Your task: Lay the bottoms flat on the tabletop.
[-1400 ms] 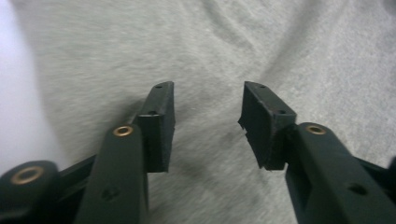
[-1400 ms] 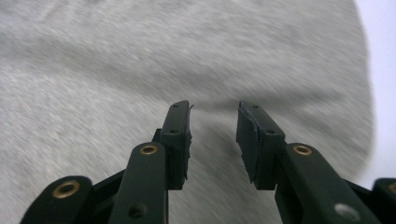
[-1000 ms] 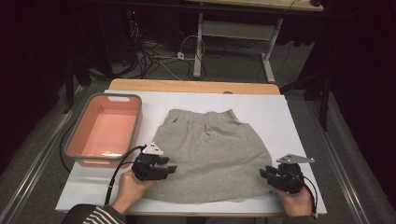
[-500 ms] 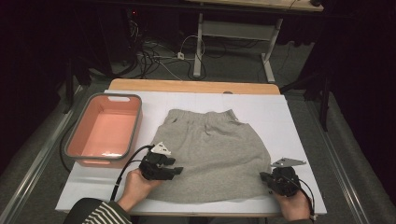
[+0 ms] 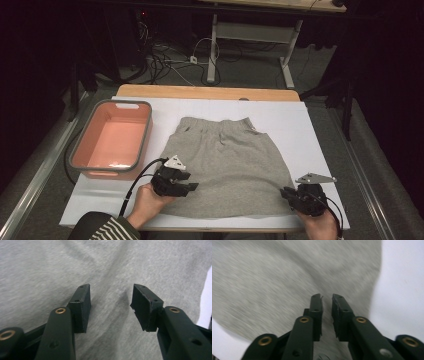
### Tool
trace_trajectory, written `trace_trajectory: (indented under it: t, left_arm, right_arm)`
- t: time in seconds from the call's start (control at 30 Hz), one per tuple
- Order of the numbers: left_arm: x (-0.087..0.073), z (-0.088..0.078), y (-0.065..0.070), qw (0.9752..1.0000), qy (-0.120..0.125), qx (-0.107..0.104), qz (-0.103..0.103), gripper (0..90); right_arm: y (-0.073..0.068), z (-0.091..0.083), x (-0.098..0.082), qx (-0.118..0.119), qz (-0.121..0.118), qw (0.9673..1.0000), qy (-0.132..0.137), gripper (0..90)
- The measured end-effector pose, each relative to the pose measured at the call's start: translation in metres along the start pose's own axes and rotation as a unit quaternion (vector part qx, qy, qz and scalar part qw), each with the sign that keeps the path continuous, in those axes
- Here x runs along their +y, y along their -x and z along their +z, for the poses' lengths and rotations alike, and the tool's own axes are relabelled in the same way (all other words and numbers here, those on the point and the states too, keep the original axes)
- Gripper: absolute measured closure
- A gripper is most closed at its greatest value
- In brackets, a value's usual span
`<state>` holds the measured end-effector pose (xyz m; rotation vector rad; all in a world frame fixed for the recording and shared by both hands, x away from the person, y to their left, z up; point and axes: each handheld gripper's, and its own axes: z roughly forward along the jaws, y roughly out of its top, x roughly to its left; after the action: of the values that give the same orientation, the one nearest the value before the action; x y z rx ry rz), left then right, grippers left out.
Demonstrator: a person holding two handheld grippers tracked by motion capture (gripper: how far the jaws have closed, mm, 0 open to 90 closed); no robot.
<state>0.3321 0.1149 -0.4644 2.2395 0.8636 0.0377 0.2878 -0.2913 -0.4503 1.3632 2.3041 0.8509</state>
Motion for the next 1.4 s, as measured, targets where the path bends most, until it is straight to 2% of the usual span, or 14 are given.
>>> trace_trajectory:
  t: [0.13, 0.33, 0.47, 0.53, 0.57, 0.7, 0.77, 0.9, 1.07, 1.2, 1.27, 1.4]
  left_arm:
    - [0.001, 0.002, 0.004, 1.0000, 0.000, -0.002, 0.003, 47.9]
    - [0.000, 0.004, 0.007, 1.0000, -0.004, 0.001, 0.003, 48.1]
    - [-0.002, 0.006, 0.006, 0.9999, -0.012, 0.007, 0.003, 48.2]
    - [-0.002, 0.004, 0.009, 1.0000, -0.005, 0.007, 0.004, 48.3]
    - [-0.002, 0.003, 0.011, 1.0000, -0.001, 0.005, 0.008, 48.6]
    - [-0.001, 0.005, 0.018, 0.9999, 0.001, -0.005, 0.016, 48.6]
    - [0.000, 0.005, 0.019, 0.9998, 0.004, -0.007, 0.017, 48.6]
    - [0.002, 0.009, 0.025, 0.9996, 0.000, -0.008, 0.026, 48.6]
    - [0.002, 0.009, 0.033, 0.9991, -0.002, -0.007, 0.042, 48.6]
    - [0.002, 0.007, 0.035, 0.9989, 0.004, -0.012, 0.044, 49.1]
    - [0.002, 0.008, 0.037, 0.9989, 0.003, -0.013, 0.046, 49.2]
    - [0.003, 0.011, 0.038, 0.9986, -0.002, -0.013, 0.051, 49.7]
  right_arm:
    - [-0.017, 0.008, 0.013, 0.024, -0.016, 0.9995, 0.015, 73.0]
    - [-0.046, 0.034, 0.032, 0.048, -0.064, 0.9968, -0.009, 67.7]
    - [-0.055, 0.043, 0.037, 0.060, -0.070, 0.9956, -0.018, 62.7]
    - [-0.059, 0.049, 0.038, 0.062, -0.076, 0.9948, -0.027, 62.2]
    - [-0.061, 0.050, 0.038, 0.061, -0.082, 0.9946, -0.023, 62.2]
    - [-0.064, 0.051, 0.039, 0.060, -0.088, 0.9940, -0.025, 64.8]
    - [-0.064, 0.051, 0.039, 0.062, -0.090, 0.9937, -0.026, 69.3]
    - [-0.067, 0.051, 0.038, 0.078, -0.095, 0.9918, -0.034, 87.6]
    - [-0.068, 0.048, 0.038, 0.087, -0.104, 0.9896, -0.048, 89.7]
    - [-0.068, 0.035, 0.026, 0.095, -0.109, 0.9879, -0.057, 89.6]
    - [-0.067, 0.033, 0.022, 0.093, -0.103, 0.9890, -0.050, 88.9]
    - [-0.066, 0.031, 0.027, 0.084, -0.096, 0.9916, -0.023, 77.7]
